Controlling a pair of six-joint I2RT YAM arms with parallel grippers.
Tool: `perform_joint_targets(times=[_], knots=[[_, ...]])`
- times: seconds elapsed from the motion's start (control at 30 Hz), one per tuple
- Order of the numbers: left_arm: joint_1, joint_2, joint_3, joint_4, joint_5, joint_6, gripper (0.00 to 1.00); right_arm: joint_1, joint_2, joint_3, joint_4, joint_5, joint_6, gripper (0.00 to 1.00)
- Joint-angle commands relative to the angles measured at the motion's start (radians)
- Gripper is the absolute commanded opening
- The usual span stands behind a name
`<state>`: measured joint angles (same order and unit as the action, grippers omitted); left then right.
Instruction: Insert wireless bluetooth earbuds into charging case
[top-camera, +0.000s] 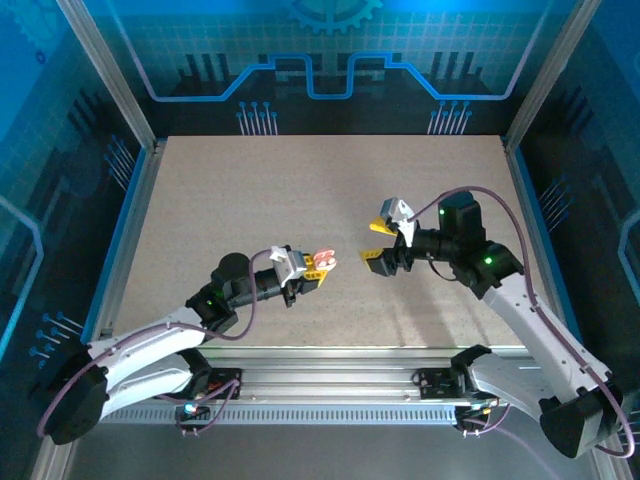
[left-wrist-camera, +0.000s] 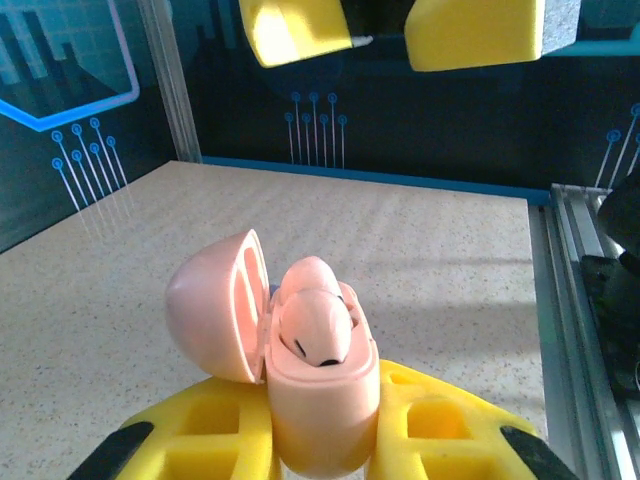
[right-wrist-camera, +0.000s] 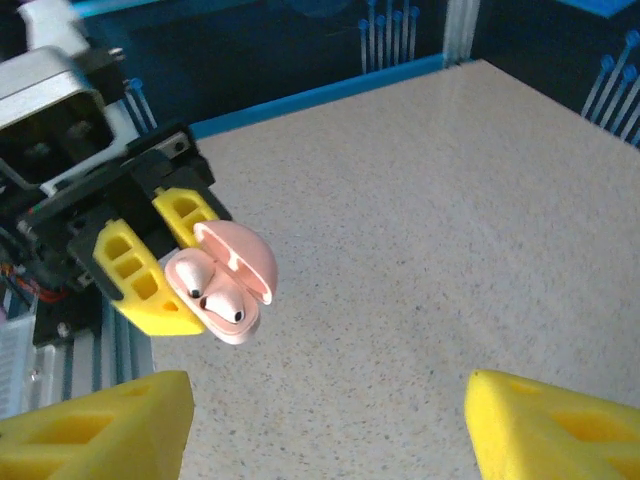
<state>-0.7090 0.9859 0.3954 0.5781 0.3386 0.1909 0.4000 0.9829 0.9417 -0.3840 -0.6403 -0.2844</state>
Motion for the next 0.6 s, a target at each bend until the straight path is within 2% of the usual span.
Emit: perform_joint_targets(times=[0.0,0.1,0.17,0.4,0.57], knots=[[-0.001,-0.012,0.053,-0.069,0.047,0.030,0.18,-0.054,0.021,-0.021,-0.036,-0.148,-0.217,0.74],[0.001,-0.003,0.074,-0.105,0.063,0.043,0.18,-0.099,0.035,-0.020,-0.061,-0.253,-0.316,0.70],[0.003,0.000,0.084,-0.117,0.068,0.049,0.18,-0.102,0.041,-0.012,-0.105,-0.273,-0.402,0.70],[0.007,0.005,0.134,-0.201,0.098,0.086,0.19,-0.102,0.127,0.080,-0.303,-0.261,-0.595,0.69],[0.009,0.001,0.167,-0.253,0.110,0.116,0.19,-0.086,0.167,0.108,-0.362,-0.228,-0.673,0.68]])
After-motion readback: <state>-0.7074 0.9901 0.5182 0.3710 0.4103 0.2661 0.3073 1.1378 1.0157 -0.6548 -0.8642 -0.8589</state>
